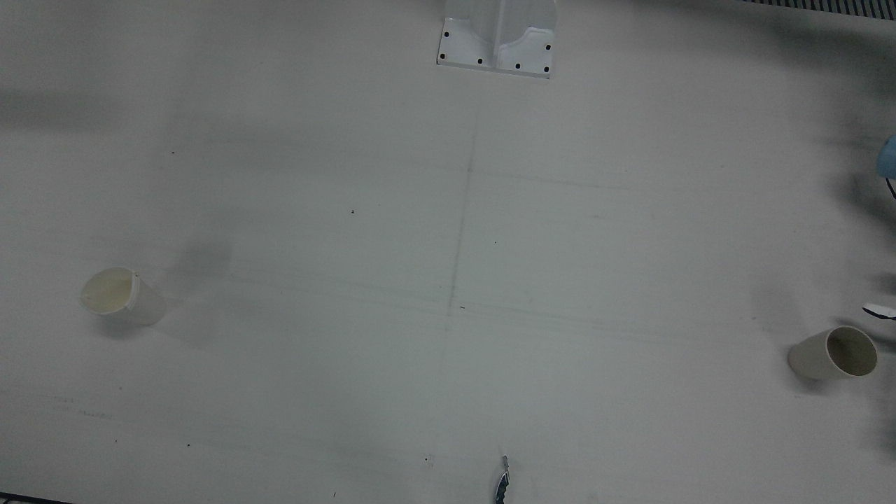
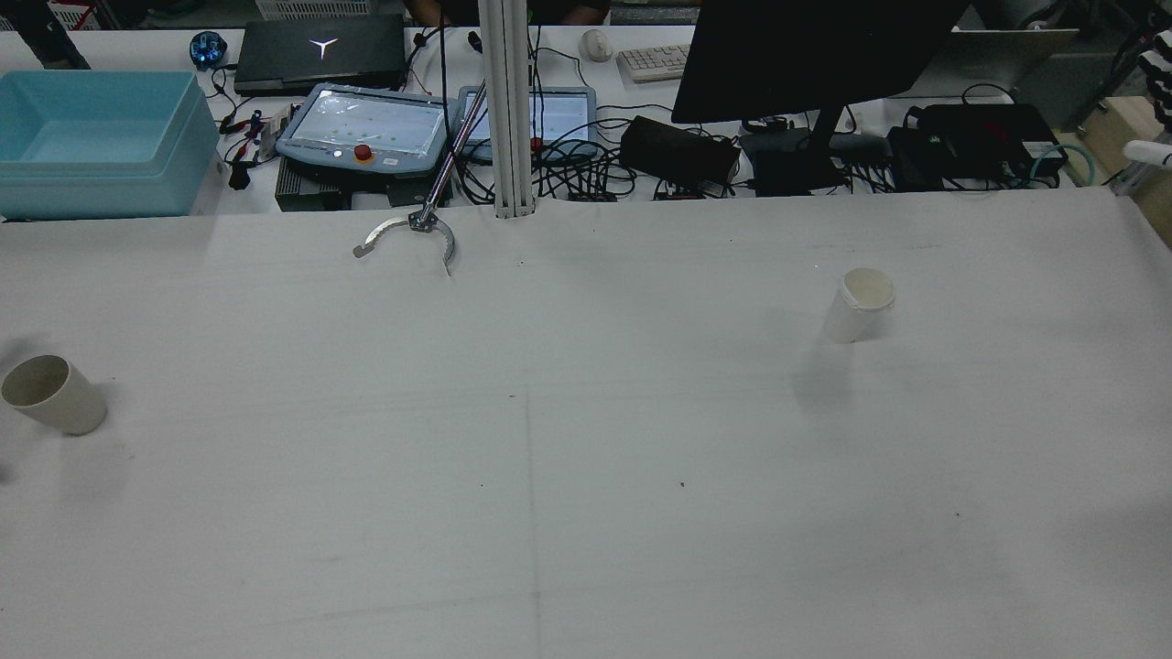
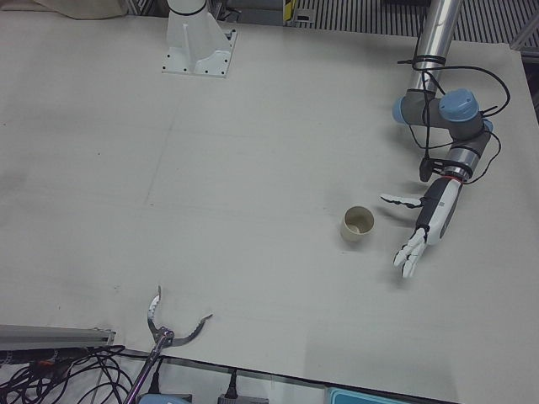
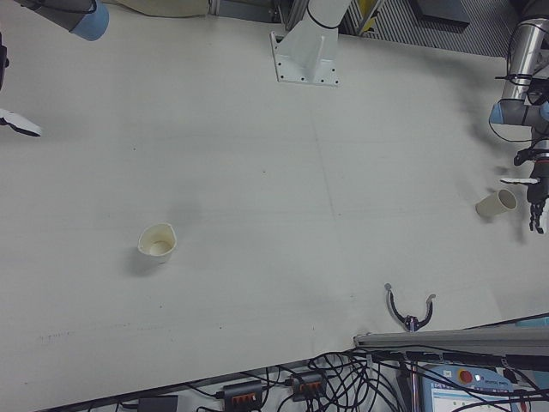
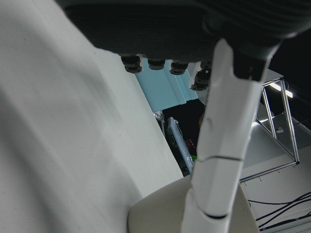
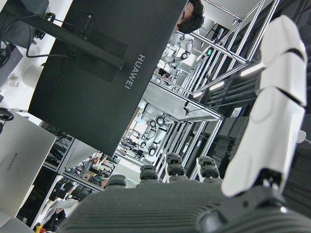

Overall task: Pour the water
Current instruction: 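Reach the left hand to the beige cup and close fingers around it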

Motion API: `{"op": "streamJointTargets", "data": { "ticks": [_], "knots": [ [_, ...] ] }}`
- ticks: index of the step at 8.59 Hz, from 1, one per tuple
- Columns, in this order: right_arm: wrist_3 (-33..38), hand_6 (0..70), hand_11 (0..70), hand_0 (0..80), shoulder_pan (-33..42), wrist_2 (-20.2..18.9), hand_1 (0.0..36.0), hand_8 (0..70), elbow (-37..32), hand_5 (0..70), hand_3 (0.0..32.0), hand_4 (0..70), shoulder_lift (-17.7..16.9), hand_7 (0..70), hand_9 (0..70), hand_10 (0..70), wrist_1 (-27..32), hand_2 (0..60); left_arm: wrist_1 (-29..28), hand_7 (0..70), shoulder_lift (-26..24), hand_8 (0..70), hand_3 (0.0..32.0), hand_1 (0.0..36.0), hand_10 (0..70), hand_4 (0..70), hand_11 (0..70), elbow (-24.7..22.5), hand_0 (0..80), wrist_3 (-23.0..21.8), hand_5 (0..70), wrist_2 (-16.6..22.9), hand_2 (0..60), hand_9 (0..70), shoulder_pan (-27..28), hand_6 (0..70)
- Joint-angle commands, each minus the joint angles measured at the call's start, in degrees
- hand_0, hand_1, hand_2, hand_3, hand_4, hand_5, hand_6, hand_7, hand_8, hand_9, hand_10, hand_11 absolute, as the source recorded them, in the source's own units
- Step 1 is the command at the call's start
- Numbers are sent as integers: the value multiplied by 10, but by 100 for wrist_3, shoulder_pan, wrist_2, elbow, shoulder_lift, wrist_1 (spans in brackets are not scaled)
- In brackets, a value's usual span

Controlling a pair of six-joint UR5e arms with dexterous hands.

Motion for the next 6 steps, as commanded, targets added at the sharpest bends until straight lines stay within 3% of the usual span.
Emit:
{"op": "streamJointTargets", "data": {
  "ticks": [1,4,5,6],
  "knots": [
    [-6,94,0,490,5,-8,170,55,4,73,82,0,-4,83,31,0,0,137,-249,26,0,14,0,203,21,165,67,8,800,-318,0,-547,0,0,391,21],
    [-32,95,0,489,-12,-17,169,59,-23,73,84,0,5,82,36,0,-9,138,-338,27,-26,21,0,229,16,163,63,17,800,-346,0,-813,0,0,875,22],
    [-23,96,0,488,-12,-17,169,61,-23,73,82,0,5,81,38,0,-9,139,-338,26,-70,15,0,206,17,169,61,17,800,-373,0,-909,0,0,903,22],
    [-32,99,0,488,-12,-17,170,61,-32,73,84,0,5,85,38,0,0,144,-320,28,-114,18,0,215,17,170,62,-9,800,-364,0,-910,0,0,903,25]
  ]
}}
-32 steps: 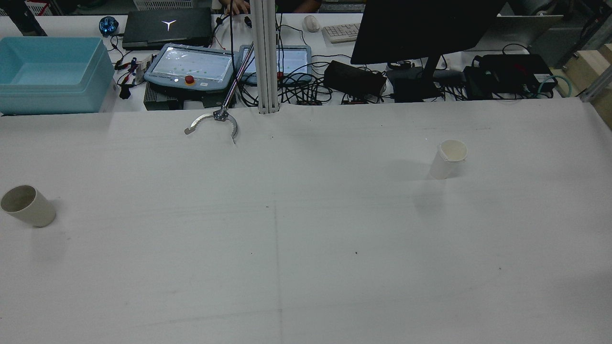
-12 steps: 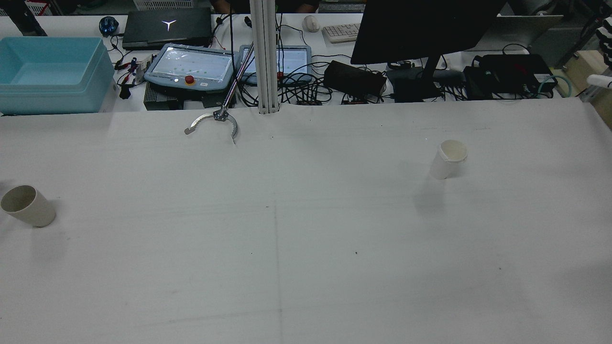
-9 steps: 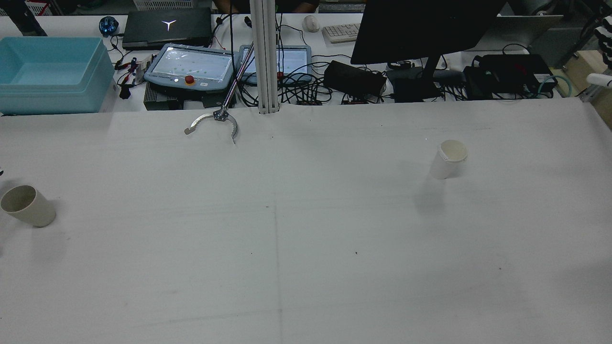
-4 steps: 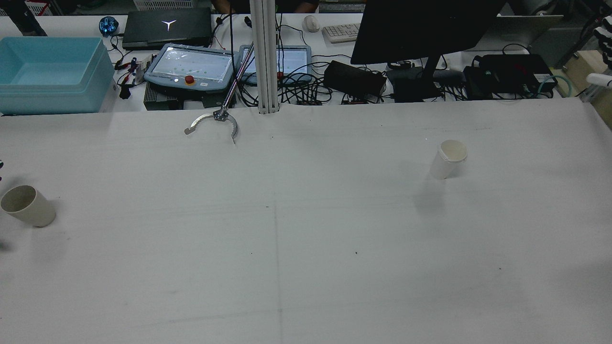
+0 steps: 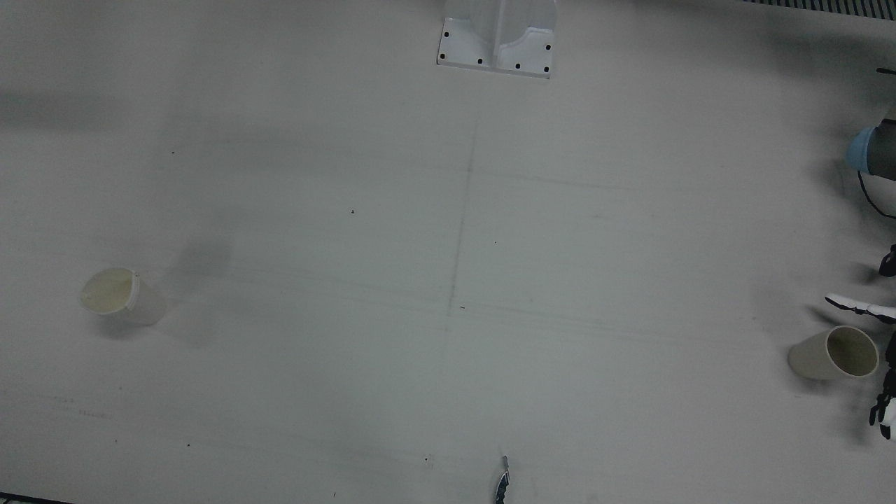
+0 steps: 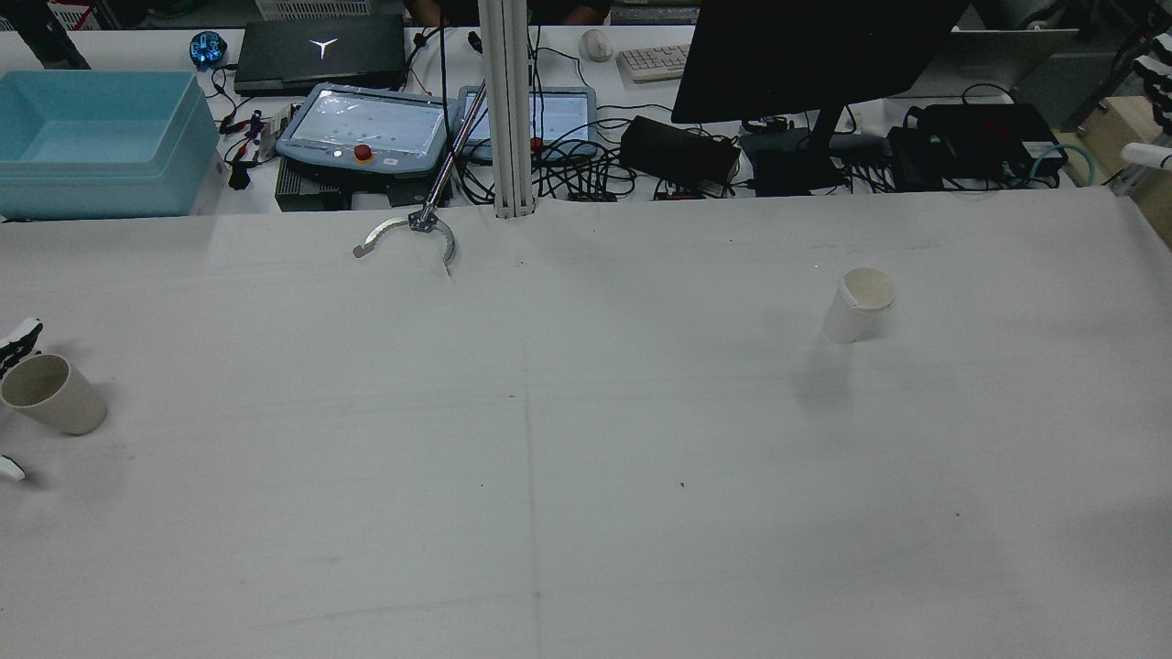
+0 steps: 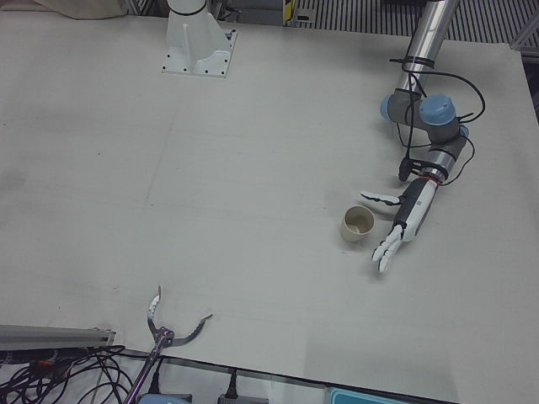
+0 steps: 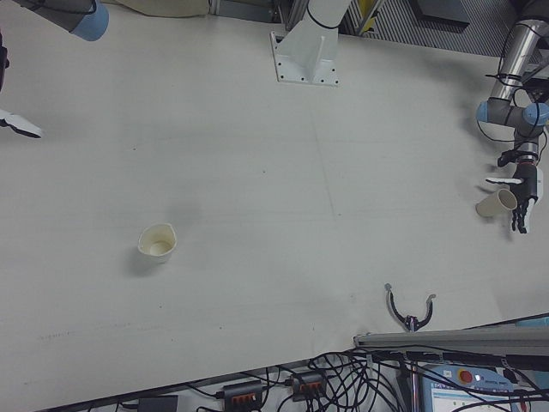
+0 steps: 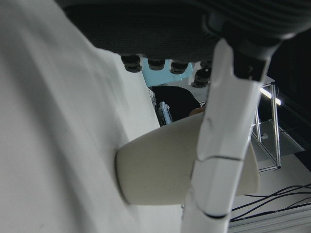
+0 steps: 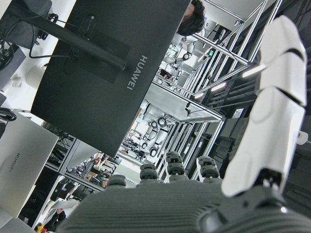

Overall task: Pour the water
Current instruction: 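Reach the left hand to the beige cup and close fingers around it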

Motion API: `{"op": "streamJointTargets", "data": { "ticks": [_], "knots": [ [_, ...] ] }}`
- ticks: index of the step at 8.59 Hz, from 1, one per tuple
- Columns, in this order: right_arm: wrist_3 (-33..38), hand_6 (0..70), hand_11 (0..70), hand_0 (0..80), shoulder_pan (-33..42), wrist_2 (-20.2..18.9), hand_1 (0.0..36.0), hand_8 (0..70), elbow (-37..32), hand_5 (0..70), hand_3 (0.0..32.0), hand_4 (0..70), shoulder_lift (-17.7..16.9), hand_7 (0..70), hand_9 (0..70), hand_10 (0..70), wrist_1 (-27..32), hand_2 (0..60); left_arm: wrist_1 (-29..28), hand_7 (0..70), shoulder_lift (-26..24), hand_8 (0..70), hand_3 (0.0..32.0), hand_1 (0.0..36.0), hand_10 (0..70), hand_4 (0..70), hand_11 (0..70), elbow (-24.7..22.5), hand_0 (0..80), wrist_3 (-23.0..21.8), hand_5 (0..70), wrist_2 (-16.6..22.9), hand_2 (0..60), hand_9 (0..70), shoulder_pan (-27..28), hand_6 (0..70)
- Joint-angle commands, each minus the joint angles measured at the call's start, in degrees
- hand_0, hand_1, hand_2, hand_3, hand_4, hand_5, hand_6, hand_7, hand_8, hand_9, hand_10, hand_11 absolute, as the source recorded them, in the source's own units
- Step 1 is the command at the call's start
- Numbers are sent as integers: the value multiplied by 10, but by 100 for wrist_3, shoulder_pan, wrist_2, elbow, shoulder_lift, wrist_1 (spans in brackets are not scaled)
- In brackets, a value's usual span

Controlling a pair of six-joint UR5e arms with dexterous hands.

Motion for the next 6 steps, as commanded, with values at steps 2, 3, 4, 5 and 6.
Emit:
{"op": "streamJointTargets", "data": {
  "ticks": [2,3,4,5,6],
  "knots": [
    [0,100,0,489,4,1,169,61,-14,72,84,0,4,86,39,0,8,144,314,39,-90,31,0,272,18,178,70,-242,800,-33,0,-84,0,0,94,34],
    [-8,100,0,490,4,1,169,60,-23,72,82,0,4,87,37,0,8,142,386,46,-81,40,0,323,21,192,79,-322,800,-68,0,-66,0,0,94,42],
    [-8,100,0,489,-5,1,169,59,-23,73,84,0,4,86,35,0,-1,143,465,53,-124,45,0,345,24,200,85,-296,800,-121,0,-75,0,2,94,47],
    [0,102,0,489,-5,1,169,59,-23,73,80,0,4,88,36,0,-1,144,457,53,-168,43,0,339,25,203,86,-235,800,-104,0,-84,0,1,102,48],
    [-8,102,0,489,-5,10,169,60,-31,73,84,0,4,90,37,0,-1,143,457,50,-195,40,0,315,24,199,83,-243,800,-95,0,-84,0,0,102,45]
  ]
}}
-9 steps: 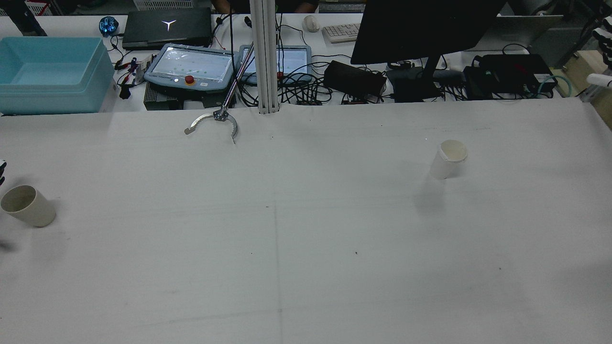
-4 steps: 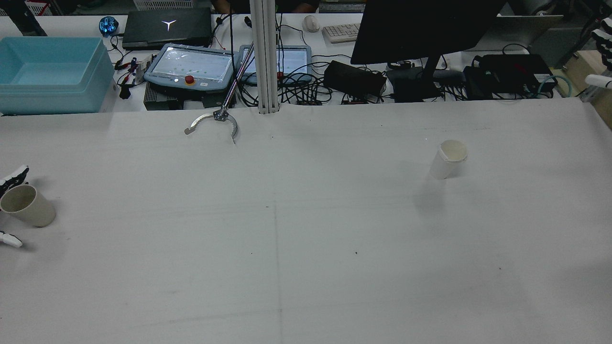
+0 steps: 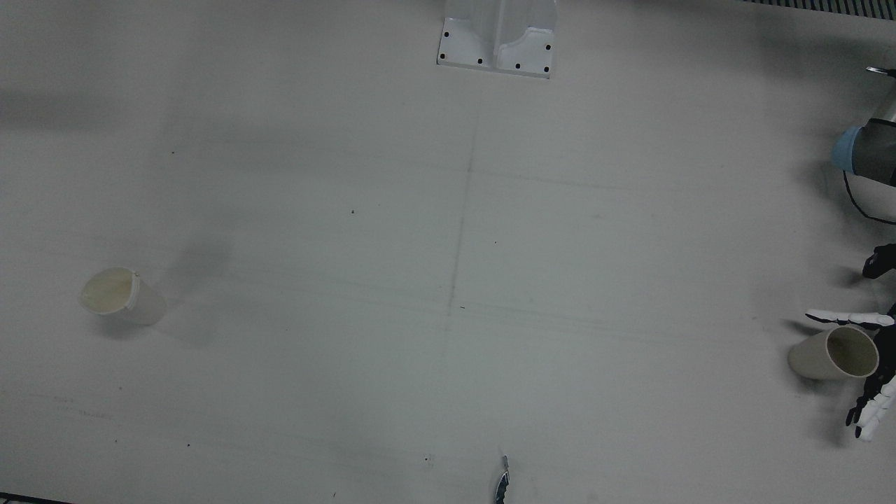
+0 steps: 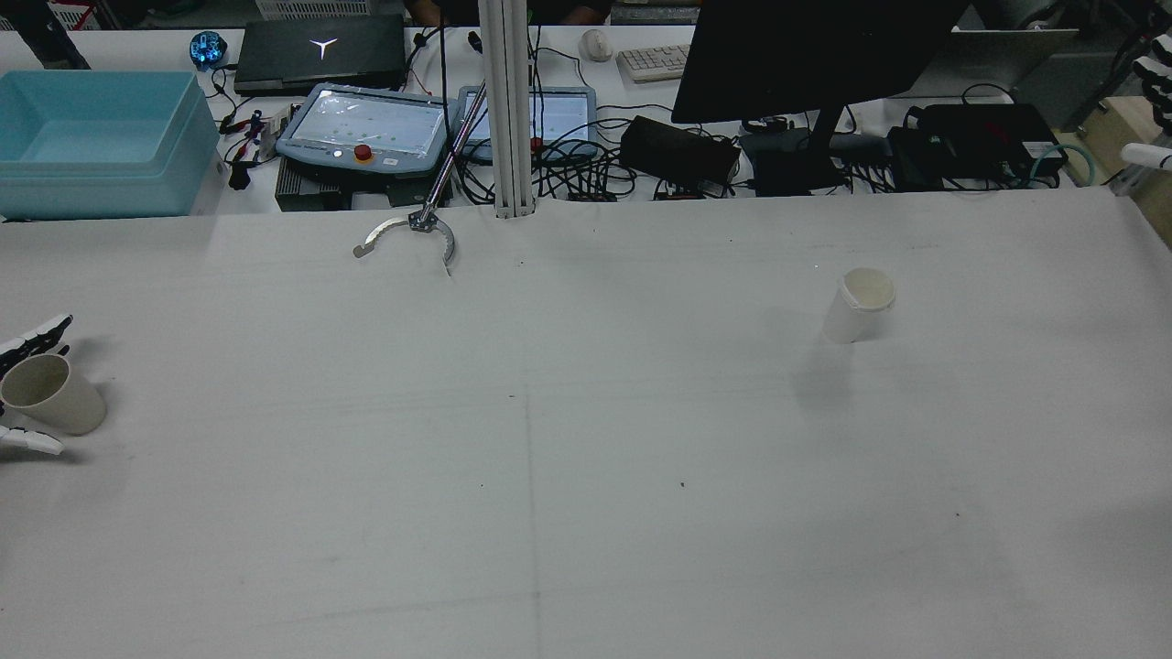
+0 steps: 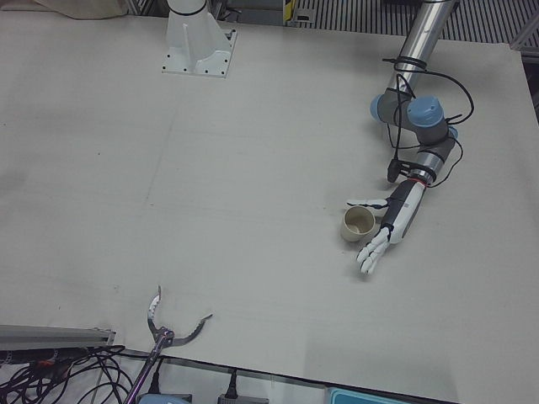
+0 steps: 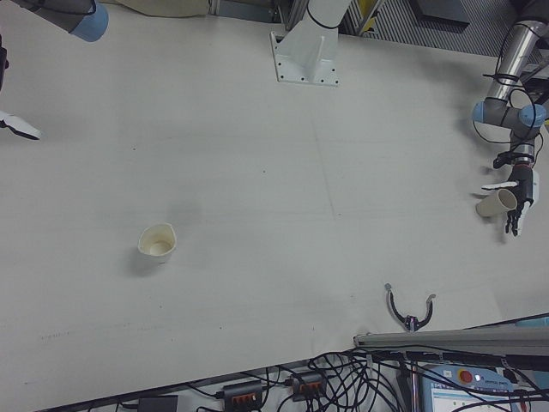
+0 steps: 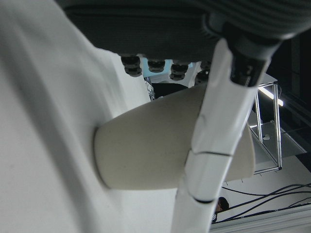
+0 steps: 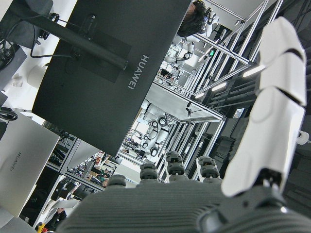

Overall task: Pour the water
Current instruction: 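Reach the left hand to the beige cup and close fingers around it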

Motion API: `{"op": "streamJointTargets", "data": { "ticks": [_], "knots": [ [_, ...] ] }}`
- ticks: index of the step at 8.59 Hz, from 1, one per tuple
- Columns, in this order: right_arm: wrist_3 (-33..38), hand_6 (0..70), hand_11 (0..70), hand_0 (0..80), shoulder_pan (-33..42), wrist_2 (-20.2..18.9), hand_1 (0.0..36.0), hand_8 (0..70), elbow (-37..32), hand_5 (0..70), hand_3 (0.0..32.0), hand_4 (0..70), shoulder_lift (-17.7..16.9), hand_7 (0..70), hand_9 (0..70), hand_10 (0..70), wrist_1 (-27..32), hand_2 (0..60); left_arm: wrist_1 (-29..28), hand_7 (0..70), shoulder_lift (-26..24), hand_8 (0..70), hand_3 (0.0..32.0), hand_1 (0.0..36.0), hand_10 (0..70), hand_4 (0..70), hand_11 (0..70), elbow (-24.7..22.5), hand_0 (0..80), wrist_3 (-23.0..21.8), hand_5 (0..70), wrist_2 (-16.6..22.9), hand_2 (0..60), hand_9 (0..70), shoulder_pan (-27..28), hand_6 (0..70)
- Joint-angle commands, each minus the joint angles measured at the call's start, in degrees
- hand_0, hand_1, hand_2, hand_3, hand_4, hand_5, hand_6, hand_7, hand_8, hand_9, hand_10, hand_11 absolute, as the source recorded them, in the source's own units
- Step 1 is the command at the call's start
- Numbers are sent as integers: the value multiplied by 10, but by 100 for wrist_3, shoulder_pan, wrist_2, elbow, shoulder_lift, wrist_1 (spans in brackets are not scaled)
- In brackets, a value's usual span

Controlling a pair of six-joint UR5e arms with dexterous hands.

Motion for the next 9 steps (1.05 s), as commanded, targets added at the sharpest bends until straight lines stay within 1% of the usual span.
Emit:
{"op": "streamJointTargets", "data": {
  "ticks": [1,2,4,5,7,8,9],
  "knots": [
    [5,101,0,488,-4,9,169,61,-11,73,86,0,0,90,39,0,6,144,94,49,-121,39,0,309,23,195,81,19,800,-10,0,3,0,0,5,43],
    [5,101,0,488,-4,9,167,61,-11,73,82,0,-9,89,39,0,6,143,111,50,-138,40,0,319,24,197,84,19,800,-19,0,3,0,0,5,45],
    [-3,100,0,488,-4,9,166,64,-11,72,80,0,0,86,42,0,6,140,138,54,-130,45,0,331,27,235,88,27,800,-2,0,3,0,2,5,51],
    [-4,99,0,488,-4,9,166,63,-11,72,82,0,0,85,41,0,6,140,147,56,-139,47,0,347,30,248,94,28,800,-1,0,3,0,4,5,55],
    [5,101,0,485,-4,18,163,61,-11,72,82,0,0,85,38,0,6,140,147,63,-130,51,0,358,34,269,101,28,800,-1,0,11,0,9,5,61],
    [5,101,0,485,-4,18,161,64,-11,72,76,0,0,88,42,0,6,138,147,66,-130,50,0,347,36,287,102,36,800,-10,0,11,0,7,5,65],
    [-3,100,0,485,-4,18,160,62,-11,71,80,0,0,86,39,0,6,137,156,67,-130,52,0,358,40,314,108,28,800,-10,0,11,0,8,5,68]
  ]
}}
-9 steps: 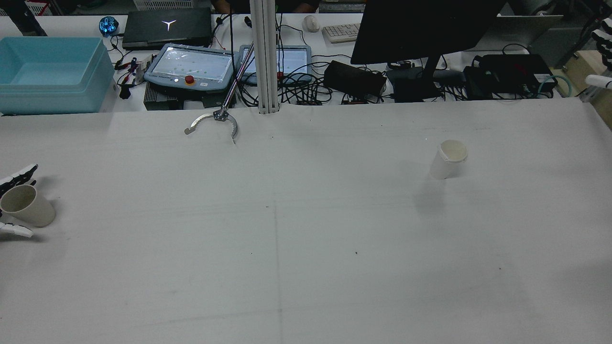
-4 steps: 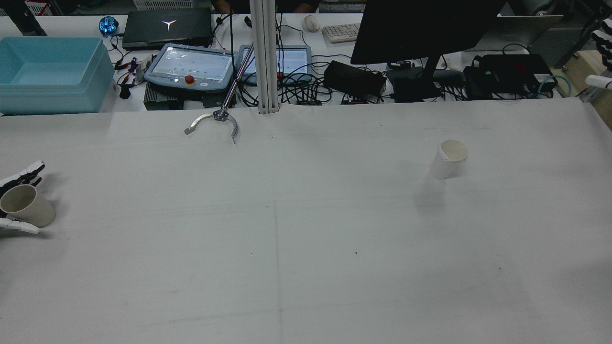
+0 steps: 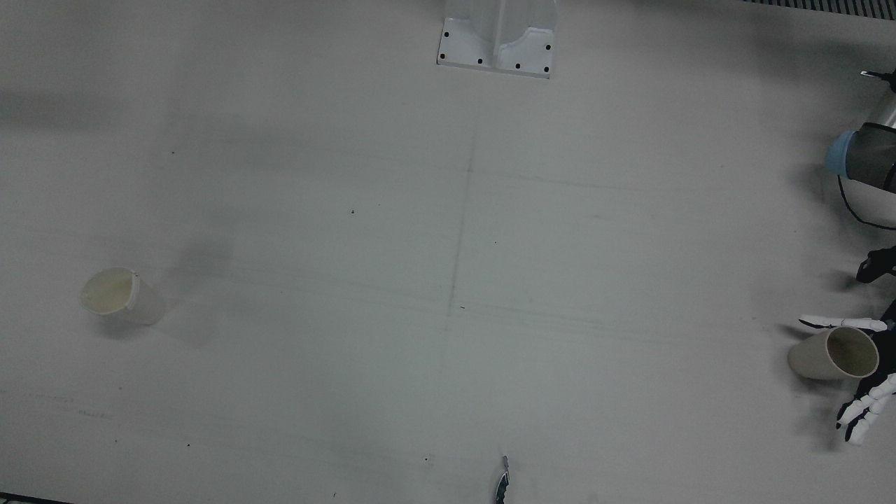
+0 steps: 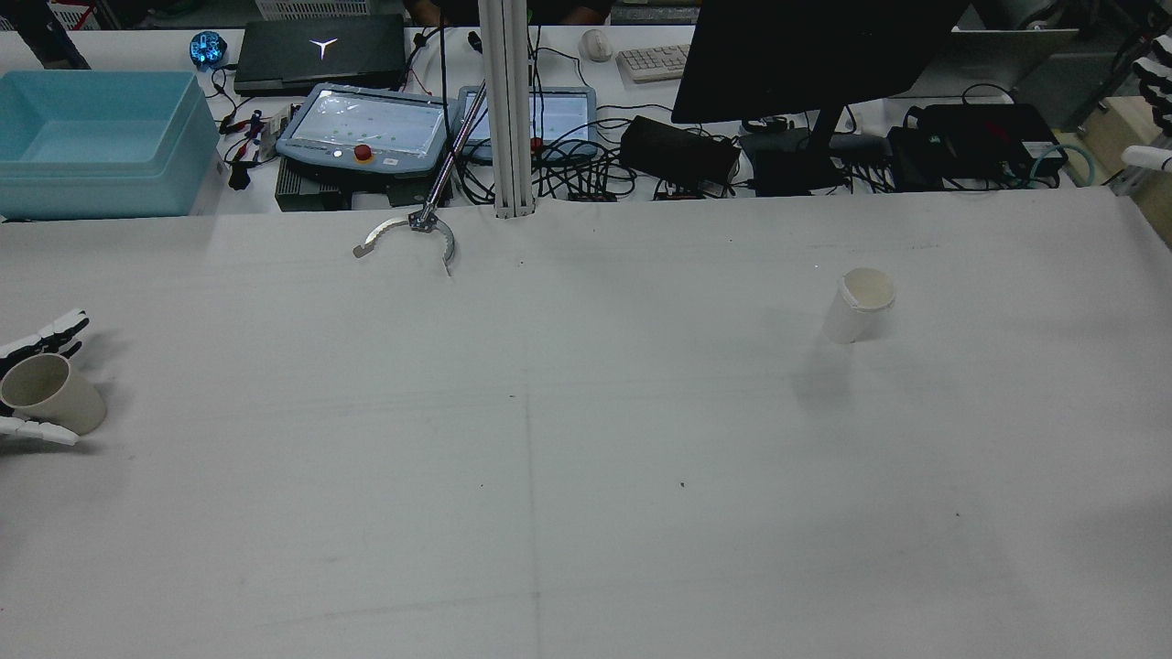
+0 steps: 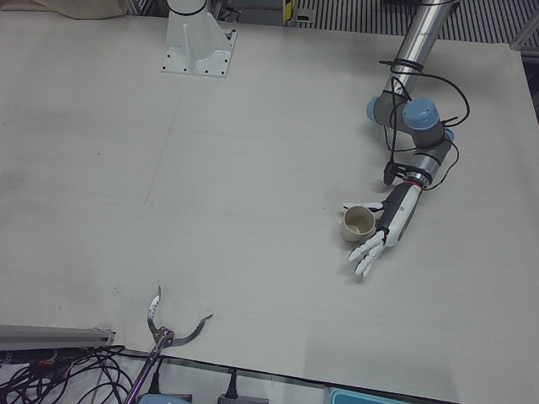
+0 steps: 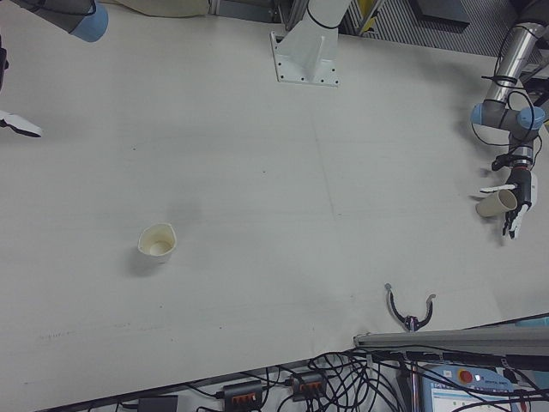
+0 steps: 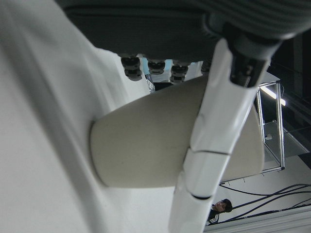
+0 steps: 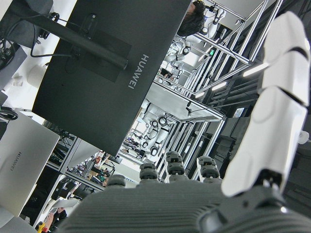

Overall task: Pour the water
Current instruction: 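Reach the left hand to the beige cup and close fingers around it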

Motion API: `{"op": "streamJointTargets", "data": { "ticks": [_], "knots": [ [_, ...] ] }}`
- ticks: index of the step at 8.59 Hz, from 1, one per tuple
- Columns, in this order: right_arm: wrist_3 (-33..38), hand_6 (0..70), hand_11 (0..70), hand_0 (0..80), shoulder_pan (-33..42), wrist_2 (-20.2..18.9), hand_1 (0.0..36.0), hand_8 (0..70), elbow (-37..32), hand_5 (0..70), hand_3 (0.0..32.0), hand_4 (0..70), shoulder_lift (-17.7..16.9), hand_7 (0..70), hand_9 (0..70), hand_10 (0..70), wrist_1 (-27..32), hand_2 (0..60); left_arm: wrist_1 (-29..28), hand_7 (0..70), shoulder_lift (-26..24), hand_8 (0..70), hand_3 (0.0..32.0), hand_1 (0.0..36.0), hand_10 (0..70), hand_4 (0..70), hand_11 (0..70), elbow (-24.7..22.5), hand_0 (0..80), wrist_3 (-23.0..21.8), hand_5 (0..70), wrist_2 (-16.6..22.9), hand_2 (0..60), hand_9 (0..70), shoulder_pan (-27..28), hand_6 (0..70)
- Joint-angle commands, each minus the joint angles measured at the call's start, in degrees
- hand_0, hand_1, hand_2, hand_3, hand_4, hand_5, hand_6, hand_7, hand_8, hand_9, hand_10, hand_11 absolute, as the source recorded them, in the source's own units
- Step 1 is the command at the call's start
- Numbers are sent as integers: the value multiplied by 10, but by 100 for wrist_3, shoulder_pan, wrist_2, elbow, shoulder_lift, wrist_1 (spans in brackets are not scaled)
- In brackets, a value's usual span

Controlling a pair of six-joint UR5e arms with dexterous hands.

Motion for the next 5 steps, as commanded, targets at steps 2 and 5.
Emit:
{"op": "streamJointTargets", "data": {
  "ticks": [2,5],
  "knots": [
    [-8,99,0,485,0,12,160,62,-18,71,80,0,0,84,40,0,0,136,10,73,12,52,0,360,50,373,122,5,800,-14,287,3,0,11,0,67],
    [-17,100,0,484,0,12,159,63,-18,71,82,0,0,85,42,0,0,134,27,86,12,55,0,360,61,402,133,5,800,-15,700,21,0,14,0,72]
  ]
}}
